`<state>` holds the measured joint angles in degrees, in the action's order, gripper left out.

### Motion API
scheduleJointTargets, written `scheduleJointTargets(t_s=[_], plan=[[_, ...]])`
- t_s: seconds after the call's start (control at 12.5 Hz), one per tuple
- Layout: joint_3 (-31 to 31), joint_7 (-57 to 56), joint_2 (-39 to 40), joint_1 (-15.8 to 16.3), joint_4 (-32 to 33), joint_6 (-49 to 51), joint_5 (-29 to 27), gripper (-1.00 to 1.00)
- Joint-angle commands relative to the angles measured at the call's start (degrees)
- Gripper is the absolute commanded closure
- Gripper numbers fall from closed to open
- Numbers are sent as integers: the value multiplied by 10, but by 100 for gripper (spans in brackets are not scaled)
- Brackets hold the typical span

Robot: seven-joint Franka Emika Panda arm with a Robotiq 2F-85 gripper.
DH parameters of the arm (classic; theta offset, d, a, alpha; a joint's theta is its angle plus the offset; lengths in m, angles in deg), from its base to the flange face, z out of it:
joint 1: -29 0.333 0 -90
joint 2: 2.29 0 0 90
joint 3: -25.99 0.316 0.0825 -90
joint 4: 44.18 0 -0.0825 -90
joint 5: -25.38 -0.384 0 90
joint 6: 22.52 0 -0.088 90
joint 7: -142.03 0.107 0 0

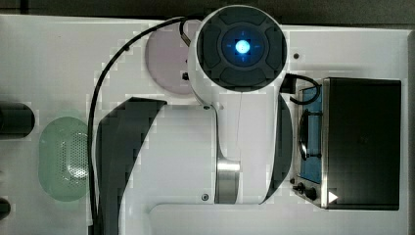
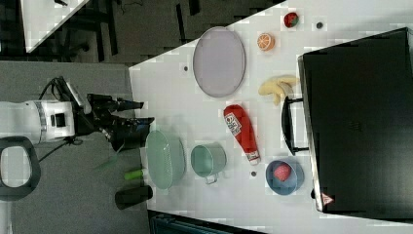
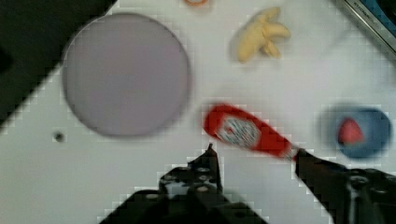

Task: Pick Ketchup from the table and place it in strainer.

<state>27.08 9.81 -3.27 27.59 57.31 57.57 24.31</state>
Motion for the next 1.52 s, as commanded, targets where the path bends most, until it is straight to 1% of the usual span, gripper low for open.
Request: scheduleJointTargets(t_s=[0.08,0.24,0.4,0.56,0.88,1.2,1.36,1.52], plan=[[20,3,-73,-57,-4,99,-17,-58],[21,-1,-69,-57,-2,94,-17,-100],[24,-26,-59,-57,10,80,-17,-100],[26,-106,-45,-55,30,59,-17,-100],[30,-344,-8,-54,83,-18,-17,-100],[39,-598,21,-51,152,-141,-17,-100],[45,-658,35,-51,192,-217,-17,-100],[47,-660,51,-50,232,-279,-17,-100]])
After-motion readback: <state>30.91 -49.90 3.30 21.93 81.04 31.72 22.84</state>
